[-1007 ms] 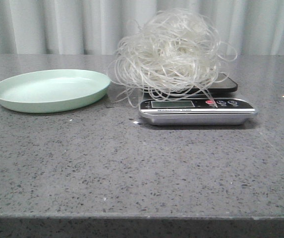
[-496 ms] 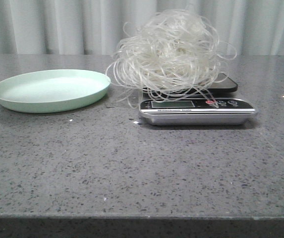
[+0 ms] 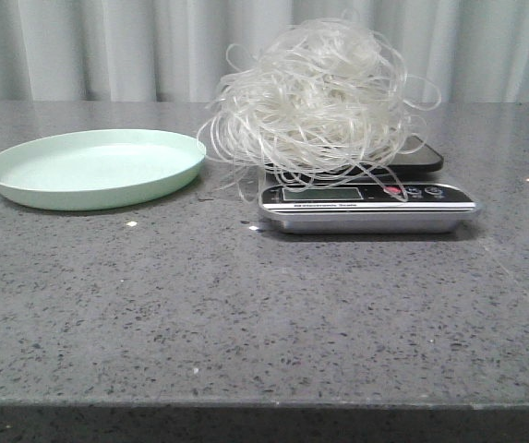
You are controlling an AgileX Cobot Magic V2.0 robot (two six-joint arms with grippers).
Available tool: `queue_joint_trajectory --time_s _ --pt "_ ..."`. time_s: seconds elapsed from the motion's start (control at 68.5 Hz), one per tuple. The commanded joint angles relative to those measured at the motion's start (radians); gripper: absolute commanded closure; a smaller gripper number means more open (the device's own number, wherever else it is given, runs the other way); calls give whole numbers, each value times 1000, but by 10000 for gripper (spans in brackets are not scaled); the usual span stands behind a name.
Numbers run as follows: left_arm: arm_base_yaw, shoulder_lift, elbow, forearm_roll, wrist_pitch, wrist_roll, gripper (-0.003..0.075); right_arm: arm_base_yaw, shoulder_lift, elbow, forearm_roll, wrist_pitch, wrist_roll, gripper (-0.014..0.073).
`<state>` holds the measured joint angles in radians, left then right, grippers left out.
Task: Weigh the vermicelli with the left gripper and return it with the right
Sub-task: 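Open the left gripper and withdraw it from the scale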
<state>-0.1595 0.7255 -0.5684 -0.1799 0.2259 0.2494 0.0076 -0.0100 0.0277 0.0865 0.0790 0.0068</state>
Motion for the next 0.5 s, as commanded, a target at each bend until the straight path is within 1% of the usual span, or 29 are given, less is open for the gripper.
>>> queue_joint_trajectory --time_s 0.0,0.131,0.263,0.321,0.336,0.409,0.481 --pt "7 -57 36 -6 -156 -10 577 -2 -17 -9 -9 -105 -7 442" --pt "7 -111 111 -6 -251 -10 577 -2 -17 -11 -9 -153 -7 442" --pt "7 -119 136 -6 -276 -10 577 -2 -16 -65 10 -153 -7 442" --pt "7 -119 137 -6 -276 -10 577 -2 -6 -117 37 -121 -7 442" --pt "7 -119 137 -6 -276 -10 577 -2 8 -157 45 -87 -7 442" --pt "7 -119 137 -6 -284 -10 577 -2 46 -227 48 -32 -7 442" --pt "7 -119 137 -6 -284 -10 577 -2 131 -333 48 7 -7 442"
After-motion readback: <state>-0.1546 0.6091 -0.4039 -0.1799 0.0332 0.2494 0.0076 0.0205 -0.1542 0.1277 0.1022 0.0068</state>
